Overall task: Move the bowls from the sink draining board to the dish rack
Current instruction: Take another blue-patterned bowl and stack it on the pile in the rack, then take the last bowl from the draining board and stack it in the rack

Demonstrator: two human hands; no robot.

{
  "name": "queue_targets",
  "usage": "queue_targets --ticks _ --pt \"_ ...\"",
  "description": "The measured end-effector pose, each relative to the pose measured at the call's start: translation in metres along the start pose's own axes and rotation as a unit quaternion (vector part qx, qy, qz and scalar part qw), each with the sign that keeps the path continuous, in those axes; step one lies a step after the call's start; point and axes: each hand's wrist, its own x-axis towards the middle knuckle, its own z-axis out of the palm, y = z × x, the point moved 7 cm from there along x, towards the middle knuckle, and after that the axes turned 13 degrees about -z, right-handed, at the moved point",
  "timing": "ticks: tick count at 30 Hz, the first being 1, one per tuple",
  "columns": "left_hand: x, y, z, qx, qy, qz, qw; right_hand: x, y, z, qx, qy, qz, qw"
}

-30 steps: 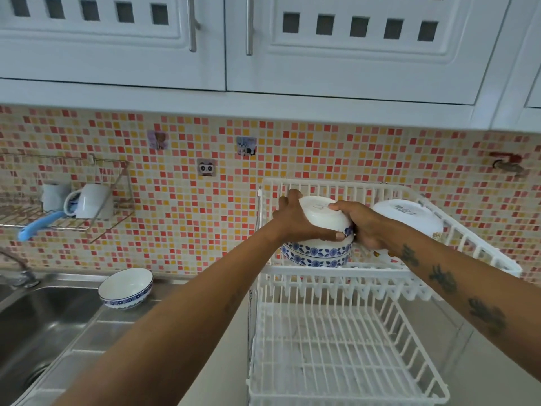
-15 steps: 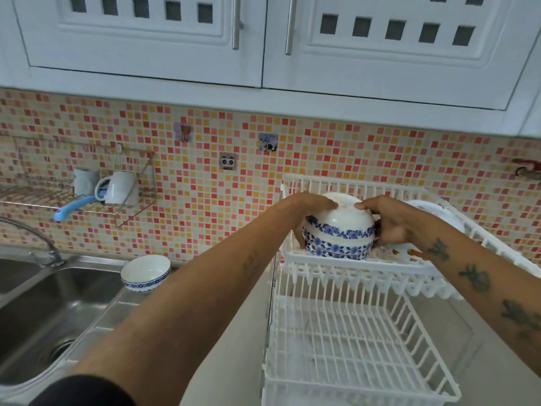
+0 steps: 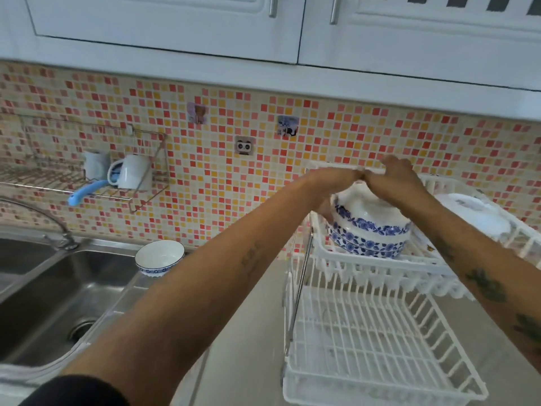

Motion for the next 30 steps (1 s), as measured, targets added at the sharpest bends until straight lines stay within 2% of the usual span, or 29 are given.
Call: queue_targets --ticks 2,5,7,10,15,18,22,24,26,30 --pt "-0.018 0.008 -0.025 -0.056 0.015 0.057 0.997 0.004 -0.048 0.007 0.047 0.021 -0.078 0.996" --pt "-0.040 0.006 -0.082 -0.129 0.073 0.113 0.982 0.006 -0.114 0.035 0.152 0.018 -0.122 0.981" --pt "-0.047 -0.012 -0.123 -0.164 0.098 0.116 0.975 0.003 -0.155 0.068 0.184 -0.009 -0.150 0.971" --pt "-0.052 -0.062 -0.188 -0.186 0.126 0.062 0.972 -0.007 -0.201 0.131 0.210 -0.093 -0.154 0.961" --pt "-0.066 -0.163 -0.284 -0.120 0.210 -0.041 0.969 -0.017 -0.222 0.244 0.225 -0.239 -0.063 0.942" --pt "-0.072 -0.223 -0.329 -0.159 0.253 -0.075 0.951 -0.021 -0.209 0.306 0.258 -0.314 0.008 0.914" --pt "-0.075 -0.295 -0.374 -0.245 0.290 -0.136 0.915 -0.031 -0.186 0.384 0.308 -0.398 0.115 0.857" --pt "-0.073 -0.323 -0.390 -0.273 0.299 -0.166 0.899 -0.037 -0.175 0.418 0.337 -0.412 0.180 0.827" --pt "-0.067 -0.344 -0.405 -0.293 0.306 -0.179 0.888 -0.039 -0.165 0.449 0.348 -0.410 0.224 0.813" --pt "-0.042 -0.378 -0.431 -0.315 0.321 -0.188 0.873 -0.030 -0.157 0.499 0.337 -0.390 0.241 0.823"
